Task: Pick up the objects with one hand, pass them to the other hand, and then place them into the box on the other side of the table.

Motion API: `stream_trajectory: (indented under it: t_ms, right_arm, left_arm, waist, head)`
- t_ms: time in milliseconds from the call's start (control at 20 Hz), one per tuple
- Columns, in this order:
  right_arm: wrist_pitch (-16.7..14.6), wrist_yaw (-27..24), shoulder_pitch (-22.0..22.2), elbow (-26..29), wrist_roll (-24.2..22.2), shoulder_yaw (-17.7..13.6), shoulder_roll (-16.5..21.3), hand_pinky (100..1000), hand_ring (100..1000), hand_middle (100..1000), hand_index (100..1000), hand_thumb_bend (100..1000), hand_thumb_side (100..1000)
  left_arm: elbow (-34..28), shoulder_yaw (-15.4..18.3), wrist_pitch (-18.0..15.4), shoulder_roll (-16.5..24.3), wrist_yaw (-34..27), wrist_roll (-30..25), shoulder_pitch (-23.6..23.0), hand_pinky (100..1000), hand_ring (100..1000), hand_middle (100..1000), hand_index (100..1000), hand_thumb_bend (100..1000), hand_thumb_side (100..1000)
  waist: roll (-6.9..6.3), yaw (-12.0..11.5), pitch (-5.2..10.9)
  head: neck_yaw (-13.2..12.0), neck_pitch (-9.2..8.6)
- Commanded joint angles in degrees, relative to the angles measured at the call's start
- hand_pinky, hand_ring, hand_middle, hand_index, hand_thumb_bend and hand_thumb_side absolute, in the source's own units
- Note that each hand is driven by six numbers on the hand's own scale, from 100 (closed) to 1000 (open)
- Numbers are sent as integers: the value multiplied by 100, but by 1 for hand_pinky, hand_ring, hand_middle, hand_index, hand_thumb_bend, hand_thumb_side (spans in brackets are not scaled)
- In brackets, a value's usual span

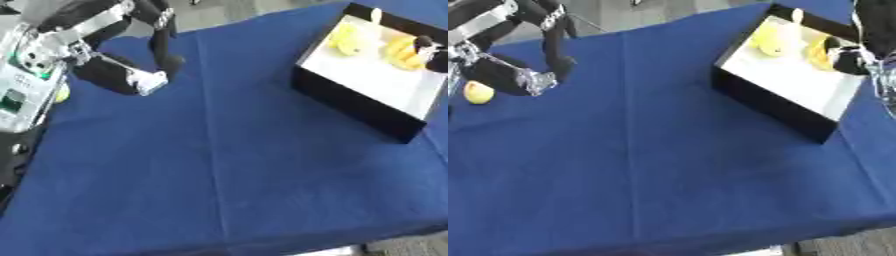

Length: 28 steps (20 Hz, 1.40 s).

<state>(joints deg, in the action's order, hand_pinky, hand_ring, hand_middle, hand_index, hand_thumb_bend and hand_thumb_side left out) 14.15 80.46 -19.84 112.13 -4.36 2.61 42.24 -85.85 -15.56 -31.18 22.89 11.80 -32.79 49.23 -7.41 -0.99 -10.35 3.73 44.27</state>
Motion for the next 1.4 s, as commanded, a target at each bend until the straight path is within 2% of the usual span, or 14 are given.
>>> stream_trajectory:
  t_ms: [50,150,250,500,700,800,950,1000,1150,1400]
  right_arm:
    - [-560,208,-178,240,683,206,-372,880,801,868,986,363,100]
    - [-932,194,-258,245,930,477,-698,877,806,867,983,363,100]
    - [-1235,133,-308,246,977,757,-1001,870,812,866,983,363,100]
    - [-1503,12,-273,246,793,1197,-1507,860,829,870,982,370,100]
    - [-1595,-78,-300,246,667,1450,-1762,854,840,874,987,375,100]
    - [-1653,-144,-332,246,606,1571,-1805,854,845,876,989,360,100]
    - [-1709,-260,-383,246,556,1681,-1847,853,848,877,991,323,100]
    - [-1709,-282,-399,246,558,1688,-1862,851,850,877,992,314,100]
    - [-1669,-311,-419,246,585,1682,-1925,846,854,878,995,248,100]
    - [-1588,-361,-428,246,641,1687,-2015,838,861,879,998,154,100]
  left_arm:
    - [343,193,-516,415,527,-207,18,587,368,304,407,100,257]
    - [737,290,-535,534,986,90,-13,601,401,344,445,100,260]
    - [1168,439,-520,616,1442,445,-10,611,416,360,461,100,260]
    - [2156,878,-525,732,2773,1313,167,654,461,416,536,118,270]
    - [2948,1243,-364,782,4221,2099,426,697,528,516,641,326,311]
    - [3405,1439,-181,794,4921,2489,547,713,570,574,697,389,317]
    - [4093,1697,134,798,5735,2928,720,744,645,672,802,438,327]
    - [4303,1782,252,796,5927,3021,772,755,679,703,826,446,327]
    - [4904,2043,671,796,6196,3140,909,765,720,757,876,385,298]
    - [5370,2311,1352,871,5948,3597,1025,759,712,758,885,274,239]
  waist:
    - [26,14,156]
    - [18,36,179]
    - [17,63,203]
    - [50,149,231]
    - [80,212,179]
    - [107,244,126]
    - [148,286,39]
    - [162,296,8]
    - [201,338,-83]
    - [232,392,-211]
  head:
    - [-384,-15]
    - [-635,-15]
    - [-837,-15]
    - [-1170,-15]
    - [-1277,-15]
    - [-1292,-15]
    - [-1310,-15]
    - [-1316,-15]
    - [-1348,-15]
    - [-1385,-15]
